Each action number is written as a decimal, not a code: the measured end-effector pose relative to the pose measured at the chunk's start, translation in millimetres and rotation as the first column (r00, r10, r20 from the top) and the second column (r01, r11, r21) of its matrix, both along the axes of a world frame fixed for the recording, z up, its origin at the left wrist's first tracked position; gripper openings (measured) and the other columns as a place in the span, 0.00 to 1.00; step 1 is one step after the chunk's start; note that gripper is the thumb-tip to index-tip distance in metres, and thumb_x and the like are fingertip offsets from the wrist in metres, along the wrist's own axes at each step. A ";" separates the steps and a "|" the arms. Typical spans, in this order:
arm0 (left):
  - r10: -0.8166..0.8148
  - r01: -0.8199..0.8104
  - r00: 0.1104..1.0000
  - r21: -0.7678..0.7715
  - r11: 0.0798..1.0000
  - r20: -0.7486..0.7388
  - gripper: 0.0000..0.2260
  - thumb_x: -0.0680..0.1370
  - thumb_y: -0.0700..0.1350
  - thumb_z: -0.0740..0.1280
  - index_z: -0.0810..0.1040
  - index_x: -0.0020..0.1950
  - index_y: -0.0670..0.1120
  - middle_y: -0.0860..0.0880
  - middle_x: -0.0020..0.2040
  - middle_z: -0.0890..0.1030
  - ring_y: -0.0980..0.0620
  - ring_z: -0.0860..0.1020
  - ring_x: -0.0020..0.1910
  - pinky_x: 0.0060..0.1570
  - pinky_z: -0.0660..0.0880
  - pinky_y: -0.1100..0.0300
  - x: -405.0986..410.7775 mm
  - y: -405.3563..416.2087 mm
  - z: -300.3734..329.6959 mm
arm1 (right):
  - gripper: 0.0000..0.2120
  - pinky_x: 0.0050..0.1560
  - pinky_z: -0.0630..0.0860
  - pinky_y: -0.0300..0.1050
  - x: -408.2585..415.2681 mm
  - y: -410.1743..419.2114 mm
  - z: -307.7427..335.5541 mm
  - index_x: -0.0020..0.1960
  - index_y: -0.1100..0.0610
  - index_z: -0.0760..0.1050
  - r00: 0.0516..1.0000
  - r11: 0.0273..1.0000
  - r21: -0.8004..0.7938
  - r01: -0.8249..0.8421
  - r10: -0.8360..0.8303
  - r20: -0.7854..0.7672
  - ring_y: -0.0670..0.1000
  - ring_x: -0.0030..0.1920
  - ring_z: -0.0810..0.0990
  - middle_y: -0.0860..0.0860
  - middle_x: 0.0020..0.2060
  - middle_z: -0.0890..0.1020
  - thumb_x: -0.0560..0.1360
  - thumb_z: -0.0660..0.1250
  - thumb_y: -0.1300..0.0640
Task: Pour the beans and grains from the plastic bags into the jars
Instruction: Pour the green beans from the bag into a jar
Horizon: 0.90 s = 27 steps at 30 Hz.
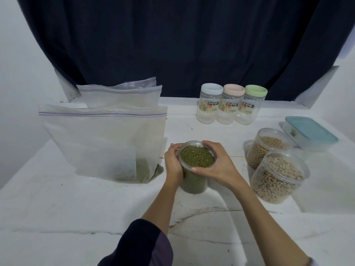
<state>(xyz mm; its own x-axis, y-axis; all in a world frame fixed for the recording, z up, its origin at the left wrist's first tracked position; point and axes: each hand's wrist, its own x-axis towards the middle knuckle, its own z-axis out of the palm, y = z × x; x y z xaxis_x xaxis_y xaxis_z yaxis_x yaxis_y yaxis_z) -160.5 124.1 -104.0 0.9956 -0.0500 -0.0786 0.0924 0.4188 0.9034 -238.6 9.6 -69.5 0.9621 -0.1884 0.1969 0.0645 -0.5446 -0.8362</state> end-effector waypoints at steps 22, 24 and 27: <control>0.161 -0.176 0.982 0.156 0.972 0.101 0.16 0.78 0.37 0.57 0.77 0.33 0.47 0.51 0.34 0.78 0.50 0.75 0.37 0.39 0.72 0.59 -16.8 -36.5 -2.0 | 0.35 0.70 0.57 0.63 -17.0 7.2 4.0 0.60 0.56 0.79 0.933 0.781 -0.523 0.341 -0.212 0.291 0.57 0.67 0.70 0.58 0.67 0.73 0.60 0.59 0.39; 0.098 -0.123 0.987 0.215 0.969 0.125 0.16 0.78 0.37 0.57 0.75 0.33 0.48 0.53 0.33 0.77 0.51 0.73 0.36 0.39 0.71 0.59 -14.7 -54.9 -4.4 | 0.38 0.73 0.49 0.60 -18.6 -6.7 15.4 0.63 0.53 0.78 0.973 0.780 -0.581 0.233 -0.182 0.145 0.53 0.68 0.71 0.53 0.67 0.74 0.59 0.52 0.38; 0.037 -0.064 0.993 0.242 0.968 0.112 0.16 0.79 0.39 0.57 0.75 0.34 0.49 0.53 0.34 0.77 0.52 0.73 0.37 0.42 0.71 0.56 -9.0 -83.9 -7.0 | 0.40 0.75 0.50 0.55 -17.7 -33.4 31.2 0.67 0.49 0.75 0.984 0.762 -0.634 0.132 -0.179 -0.011 0.49 0.70 0.68 0.48 0.70 0.72 0.59 0.51 0.37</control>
<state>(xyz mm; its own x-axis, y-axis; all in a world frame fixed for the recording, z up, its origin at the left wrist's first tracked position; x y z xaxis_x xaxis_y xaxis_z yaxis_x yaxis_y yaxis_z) -169.5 40.2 -111.0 0.9997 0.0083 0.0235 -0.0246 0.1850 0.9824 -256.3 -23.8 -38.3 0.9457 -0.1935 0.2610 -0.1106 -0.9471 -0.3014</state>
